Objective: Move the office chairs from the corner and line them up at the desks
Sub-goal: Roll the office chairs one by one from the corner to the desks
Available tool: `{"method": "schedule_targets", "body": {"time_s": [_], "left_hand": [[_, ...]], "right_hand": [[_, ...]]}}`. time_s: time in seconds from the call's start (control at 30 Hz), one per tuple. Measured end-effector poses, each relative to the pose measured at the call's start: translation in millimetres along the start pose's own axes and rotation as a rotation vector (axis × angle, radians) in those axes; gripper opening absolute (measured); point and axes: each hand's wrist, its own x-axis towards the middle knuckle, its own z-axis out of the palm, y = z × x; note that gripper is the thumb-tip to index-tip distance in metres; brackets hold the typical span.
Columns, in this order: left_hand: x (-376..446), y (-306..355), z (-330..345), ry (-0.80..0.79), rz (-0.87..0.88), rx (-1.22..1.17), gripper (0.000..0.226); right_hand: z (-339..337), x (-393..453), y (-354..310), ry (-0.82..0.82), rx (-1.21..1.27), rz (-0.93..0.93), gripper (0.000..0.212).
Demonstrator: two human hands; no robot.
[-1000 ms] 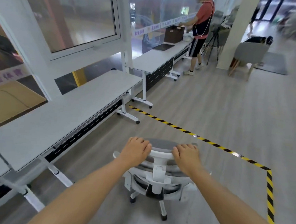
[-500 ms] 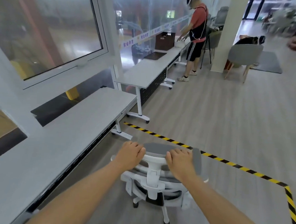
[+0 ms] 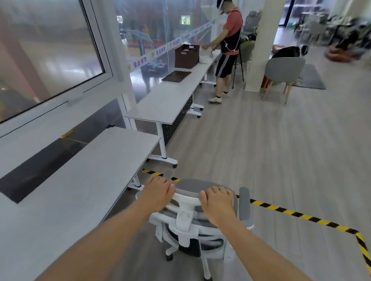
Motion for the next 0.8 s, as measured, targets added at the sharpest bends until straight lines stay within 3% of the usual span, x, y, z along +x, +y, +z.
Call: {"method": "schedule_targets", "body": {"time_s": [0.13,0.27,0.33,0.5,0.63,0.8], "left_hand": [[21.4,-39.4,3.7,-0.041,0.034,0.008,0.041],[35.0,-61.3,4.1,-0.088,0.055,0.042,0.059],[36.9,-67.9,2.3,-0.069,0.075,0.054,0.059],[37.4,-61.8,-11.0,-0.168,0.103,0.128,0.065],[48.4,-40.1,-20.6,-0.298,0.169,0.108,0.051],[56.0,29.4,-26.7,-0.425,0.289,0.030,0.039]], "right_hand": [[1.9,18.9,-23.3,-0.037,-0.046,0.020,0.080],[-10.6,25.7,-48.2,-0.071,-0.043,0.094,0.033],[-15.4,28.7,-58.6,-0.094,-0.045,0.102,0.021],[-23.8,24.6,-65.2,-0.084,-0.022,0.164,0.031],[-32.8,8.7,-50.4,-0.124,0.040,0.198,0.031],[-56.1,-34.8,-8.5,-0.106,0.097,0.436,0.035]]}}
